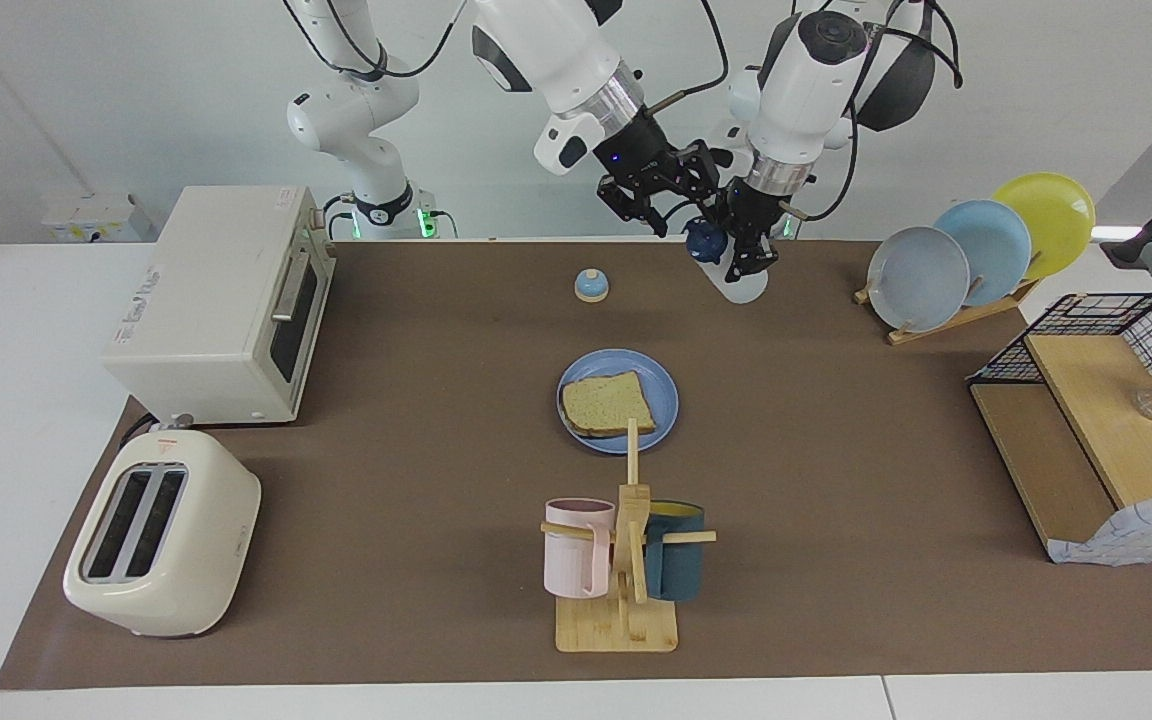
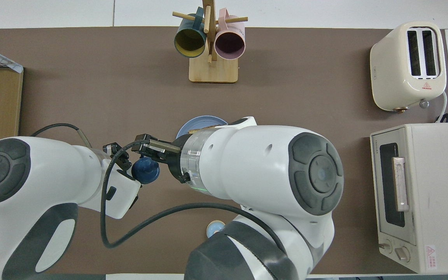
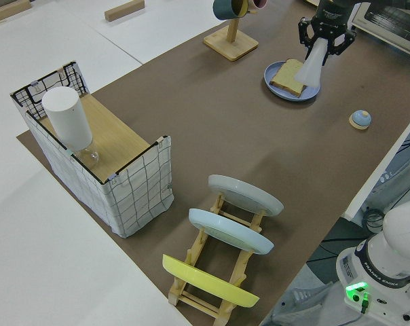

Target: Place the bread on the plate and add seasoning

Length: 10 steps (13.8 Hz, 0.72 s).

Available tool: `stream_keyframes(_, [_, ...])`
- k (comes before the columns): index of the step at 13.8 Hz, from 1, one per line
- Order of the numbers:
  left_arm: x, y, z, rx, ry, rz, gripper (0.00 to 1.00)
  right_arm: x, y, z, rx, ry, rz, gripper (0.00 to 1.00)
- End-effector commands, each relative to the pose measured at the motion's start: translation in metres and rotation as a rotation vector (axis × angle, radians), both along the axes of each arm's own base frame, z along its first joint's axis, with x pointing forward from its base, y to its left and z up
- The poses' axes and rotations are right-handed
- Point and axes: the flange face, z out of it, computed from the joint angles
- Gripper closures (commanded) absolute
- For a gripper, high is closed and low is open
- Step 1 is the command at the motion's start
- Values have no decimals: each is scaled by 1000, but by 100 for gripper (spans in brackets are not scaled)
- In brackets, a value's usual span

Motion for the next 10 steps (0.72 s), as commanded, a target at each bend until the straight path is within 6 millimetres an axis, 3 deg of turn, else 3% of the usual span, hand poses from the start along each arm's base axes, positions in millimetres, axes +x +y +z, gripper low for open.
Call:
stream_keyframes(1, [-7, 0, 2, -54, -5, 6, 100, -6, 2, -4, 6, 12, -6, 33])
stream_keyframes(4, [-6, 0, 3, -58, -11, 14, 100, -17, 11, -4, 3, 21, 15, 38])
stream_keyframes(10, [-6, 0, 2, -58, -9, 13, 100, -21, 6, 0, -23, 56, 42, 55])
